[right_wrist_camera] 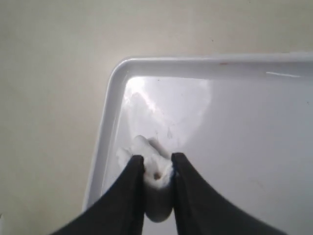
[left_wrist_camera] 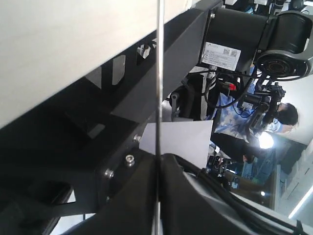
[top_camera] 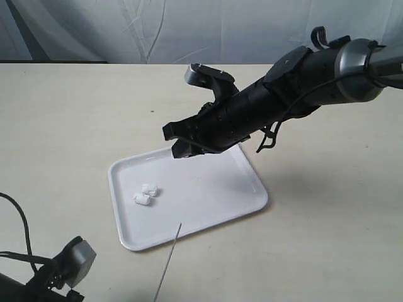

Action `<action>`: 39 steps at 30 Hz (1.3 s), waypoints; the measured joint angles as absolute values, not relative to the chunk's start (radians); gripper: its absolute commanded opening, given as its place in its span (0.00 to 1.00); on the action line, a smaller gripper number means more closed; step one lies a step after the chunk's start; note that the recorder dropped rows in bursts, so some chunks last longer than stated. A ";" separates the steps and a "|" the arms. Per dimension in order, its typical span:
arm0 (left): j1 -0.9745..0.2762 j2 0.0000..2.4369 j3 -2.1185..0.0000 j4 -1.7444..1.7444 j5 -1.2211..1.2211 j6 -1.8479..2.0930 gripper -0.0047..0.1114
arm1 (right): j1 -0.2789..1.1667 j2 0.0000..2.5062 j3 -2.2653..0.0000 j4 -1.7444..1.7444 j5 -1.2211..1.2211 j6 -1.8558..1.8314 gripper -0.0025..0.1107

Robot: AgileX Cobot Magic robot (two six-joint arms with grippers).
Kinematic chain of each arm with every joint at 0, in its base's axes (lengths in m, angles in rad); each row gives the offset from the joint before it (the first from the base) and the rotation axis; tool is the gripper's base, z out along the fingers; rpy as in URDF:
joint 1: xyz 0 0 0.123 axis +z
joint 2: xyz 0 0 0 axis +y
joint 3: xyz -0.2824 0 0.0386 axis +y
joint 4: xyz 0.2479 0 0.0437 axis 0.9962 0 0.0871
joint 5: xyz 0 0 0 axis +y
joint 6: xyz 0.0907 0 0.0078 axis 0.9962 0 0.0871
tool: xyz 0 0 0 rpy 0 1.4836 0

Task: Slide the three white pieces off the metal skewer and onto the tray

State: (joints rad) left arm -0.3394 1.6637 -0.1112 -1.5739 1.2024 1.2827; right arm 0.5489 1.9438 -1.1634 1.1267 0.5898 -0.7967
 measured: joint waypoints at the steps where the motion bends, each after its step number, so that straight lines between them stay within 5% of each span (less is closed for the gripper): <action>1: -0.339 1.664 -0.106 -1.571 1.202 1.293 0.04 | 0.549 1.944 -1.166 1.099 0.590 -0.784 0.22; 7: -0.339 1.664 -0.105 -1.673 1.204 1.343 0.04 | 0.549 1.944 -1.167 0.950 0.633 -0.708 0.43; 17: -0.339 1.669 -0.286 -1.701 1.040 1.268 0.04 | 0.549 1.879 -1.167 0.899 0.700 -0.680 0.43; 31: -0.339 1.908 -0.695 -1.354 0.831 0.869 0.04 | 0.549 1.267 -1.167 0.816 1.145 -0.609 0.43; 39: -0.339 1.934 -0.764 -1.353 0.856 0.871 0.17 | 0.549 0.946 -1.167 0.816 1.214 -0.525 0.43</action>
State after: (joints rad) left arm -0.3394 1.9336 -0.7644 -1.3528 0.8563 0.8713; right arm 0.5489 0.9463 -1.1668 0.8160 1.2145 -0.5248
